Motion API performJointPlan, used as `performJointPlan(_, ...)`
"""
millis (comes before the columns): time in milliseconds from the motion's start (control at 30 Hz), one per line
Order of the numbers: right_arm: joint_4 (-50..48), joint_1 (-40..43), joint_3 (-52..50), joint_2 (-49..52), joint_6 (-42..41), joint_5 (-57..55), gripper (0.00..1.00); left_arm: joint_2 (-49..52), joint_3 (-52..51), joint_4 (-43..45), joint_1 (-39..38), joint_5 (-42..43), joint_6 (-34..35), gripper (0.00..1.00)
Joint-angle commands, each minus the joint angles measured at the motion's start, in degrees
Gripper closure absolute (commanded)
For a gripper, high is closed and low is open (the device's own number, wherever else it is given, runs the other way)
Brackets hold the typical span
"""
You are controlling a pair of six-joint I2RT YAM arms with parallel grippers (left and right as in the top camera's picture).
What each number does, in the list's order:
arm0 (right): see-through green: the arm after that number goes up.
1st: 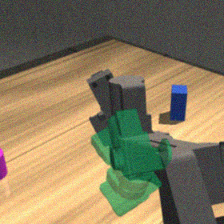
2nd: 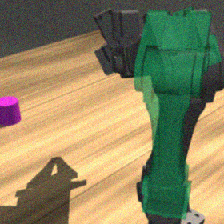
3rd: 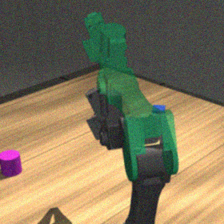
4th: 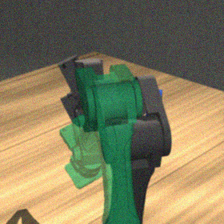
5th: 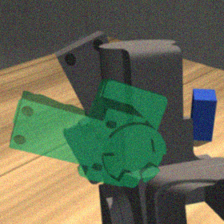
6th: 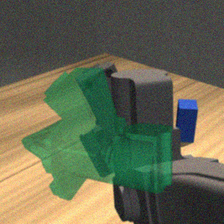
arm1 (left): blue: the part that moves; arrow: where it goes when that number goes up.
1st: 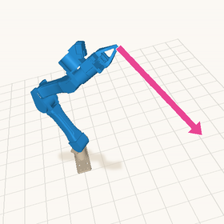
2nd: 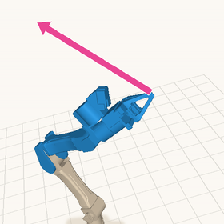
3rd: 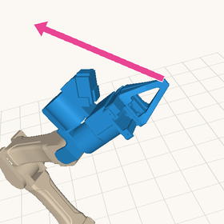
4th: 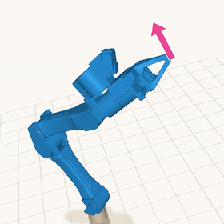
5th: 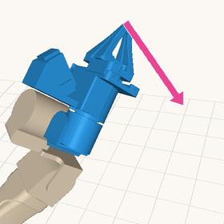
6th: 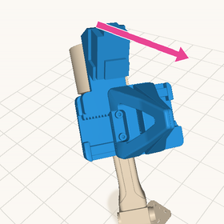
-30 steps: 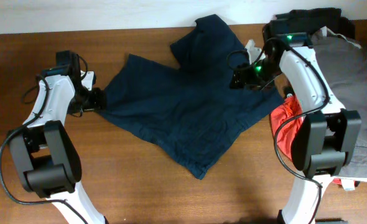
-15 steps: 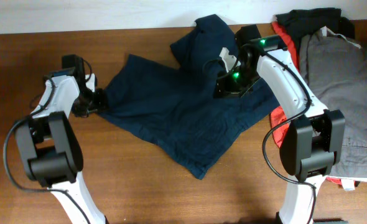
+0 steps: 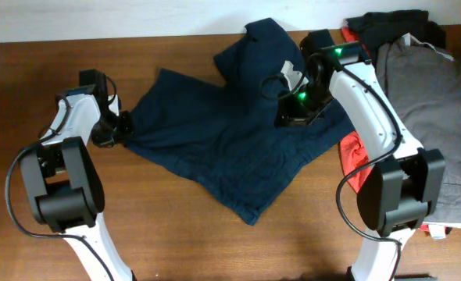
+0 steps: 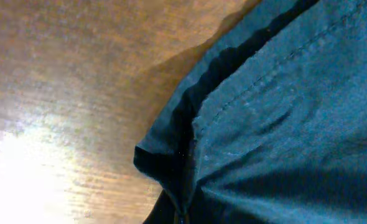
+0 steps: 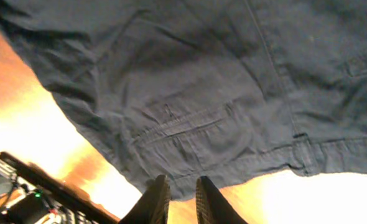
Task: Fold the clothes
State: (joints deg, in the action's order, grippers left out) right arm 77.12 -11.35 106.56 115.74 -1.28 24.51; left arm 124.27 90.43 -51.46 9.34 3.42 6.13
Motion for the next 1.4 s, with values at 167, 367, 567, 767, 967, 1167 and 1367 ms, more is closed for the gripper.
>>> performJointPlan(167,-0.35,-3.26,-0.44,-1.49,0.15,-5.42,0.78,1.7,-0.13,-2.91,9.01,-0.2,0.72,0.99)
performJointPlan(367,-3.37,-3.34,-0.57,-0.44,-0.72,-6.38,0.77,1.05,-0.13,-3.96,16.83,-0.33,0.13,0.99)
performJointPlan(567,-6.64,-3.37,-0.61,2.34,-0.74,-6.23,0.73,0.13,-0.13,-4.39,17.2,-0.15,-1.46,0.39)
performJointPlan(767,-6.49,-4.68,-1.79,6.08,0.11,-5.49,0.72,-4.33,0.52,-5.27,16.92,0.22,-1.86,0.01)
performJointPlan(967,-8.04,-8.46,-5.77,7.34,4.11,-5.53,0.59,-15.41,0.72,-5.22,16.92,3.15,-1.86,0.01)
performJointPlan(1167,-14.69,-11.02,-12.39,7.41,5.84,-6.21,0.58,-25.2,0.72,-4.28,15.69,5.01,-2.45,0.01)
performJointPlan(1367,-20.39,-10.75,-19.43,7.43,5.77,-9.51,0.58,-27.91,0.7,-2.75,10.99,4.98,-6.03,0.01)
